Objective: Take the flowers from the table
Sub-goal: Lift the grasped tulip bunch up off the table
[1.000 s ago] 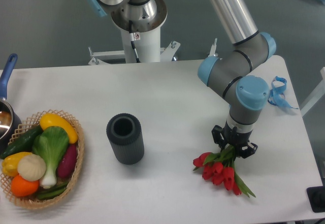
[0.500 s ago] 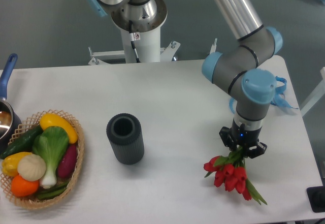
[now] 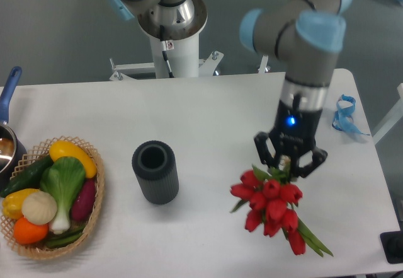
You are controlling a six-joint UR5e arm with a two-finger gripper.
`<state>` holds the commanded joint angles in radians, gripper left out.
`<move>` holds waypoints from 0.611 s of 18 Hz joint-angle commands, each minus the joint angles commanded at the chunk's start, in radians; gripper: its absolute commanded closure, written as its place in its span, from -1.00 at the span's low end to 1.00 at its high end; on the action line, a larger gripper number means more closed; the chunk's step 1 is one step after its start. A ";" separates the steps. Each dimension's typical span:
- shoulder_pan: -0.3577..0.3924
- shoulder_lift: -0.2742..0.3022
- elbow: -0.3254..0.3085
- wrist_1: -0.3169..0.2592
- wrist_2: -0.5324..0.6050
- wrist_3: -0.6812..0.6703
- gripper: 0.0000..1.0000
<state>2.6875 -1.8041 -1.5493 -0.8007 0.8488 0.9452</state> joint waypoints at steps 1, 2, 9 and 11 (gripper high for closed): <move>0.002 0.005 0.000 0.000 -0.046 -0.020 0.35; 0.003 0.009 0.000 0.000 -0.080 -0.034 0.35; 0.025 0.040 -0.017 0.003 -0.106 -0.060 0.35; 0.028 0.040 -0.028 0.005 -0.106 -0.054 0.35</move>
<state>2.7151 -1.7641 -1.5768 -0.7962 0.7424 0.8912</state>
